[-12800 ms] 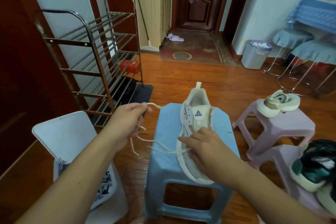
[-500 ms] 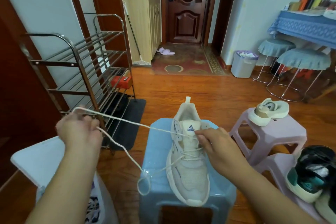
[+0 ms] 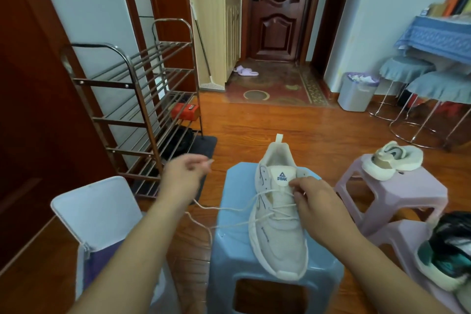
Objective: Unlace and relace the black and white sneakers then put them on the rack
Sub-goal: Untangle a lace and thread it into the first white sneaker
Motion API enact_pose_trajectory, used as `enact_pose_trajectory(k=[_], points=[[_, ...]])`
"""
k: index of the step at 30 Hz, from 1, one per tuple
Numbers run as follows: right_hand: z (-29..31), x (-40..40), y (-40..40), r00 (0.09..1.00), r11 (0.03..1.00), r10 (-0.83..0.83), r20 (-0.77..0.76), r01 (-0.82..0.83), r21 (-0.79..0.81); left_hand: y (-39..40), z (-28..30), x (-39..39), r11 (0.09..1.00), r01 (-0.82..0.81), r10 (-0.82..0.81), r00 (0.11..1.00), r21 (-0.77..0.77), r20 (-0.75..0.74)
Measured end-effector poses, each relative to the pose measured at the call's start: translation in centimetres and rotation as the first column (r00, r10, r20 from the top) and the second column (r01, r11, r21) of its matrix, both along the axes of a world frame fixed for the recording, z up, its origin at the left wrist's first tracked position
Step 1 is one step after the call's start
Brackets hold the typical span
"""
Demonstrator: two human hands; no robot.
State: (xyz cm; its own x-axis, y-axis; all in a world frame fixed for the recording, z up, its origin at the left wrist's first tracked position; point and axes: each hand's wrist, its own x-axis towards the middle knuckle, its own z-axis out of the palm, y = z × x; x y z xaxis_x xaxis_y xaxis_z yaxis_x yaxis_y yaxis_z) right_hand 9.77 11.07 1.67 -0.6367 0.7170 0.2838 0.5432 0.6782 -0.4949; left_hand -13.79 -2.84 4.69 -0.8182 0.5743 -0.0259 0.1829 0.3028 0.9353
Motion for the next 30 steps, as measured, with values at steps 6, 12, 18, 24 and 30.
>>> enact_pose_trajectory(k=[6,12,18,24,30], points=[[1.8,-1.2,0.8,0.999,0.981,0.032,-0.005,-0.031,0.189,3.4,-1.8,5.5,0.956,0.276,-0.280,0.960,-0.102,-0.019],[-0.4,-2.8,1.8,0.991,0.979,0.060,0.116,-0.082,0.188,4.5,-2.4,6.7,0.923,0.311,-0.331,0.942,-0.226,-0.054],[-0.8,-4.2,1.7,0.995,0.994,0.063,0.075,-0.069,0.084,5.1,-2.4,6.7,0.926,0.295,-0.315,0.948,-0.234,-0.052],[-0.1,-4.8,1.7,0.993,0.991,0.071,0.090,-0.060,-0.121,4.9,-2.7,7.5,0.968,0.239,-0.203,0.927,-0.081,0.315],[0.2,-5.1,1.5,0.991,0.985,0.080,0.108,-0.062,-0.162,5.3,-2.1,7.5,0.951,0.200,-0.196,0.980,-0.237,0.043]])
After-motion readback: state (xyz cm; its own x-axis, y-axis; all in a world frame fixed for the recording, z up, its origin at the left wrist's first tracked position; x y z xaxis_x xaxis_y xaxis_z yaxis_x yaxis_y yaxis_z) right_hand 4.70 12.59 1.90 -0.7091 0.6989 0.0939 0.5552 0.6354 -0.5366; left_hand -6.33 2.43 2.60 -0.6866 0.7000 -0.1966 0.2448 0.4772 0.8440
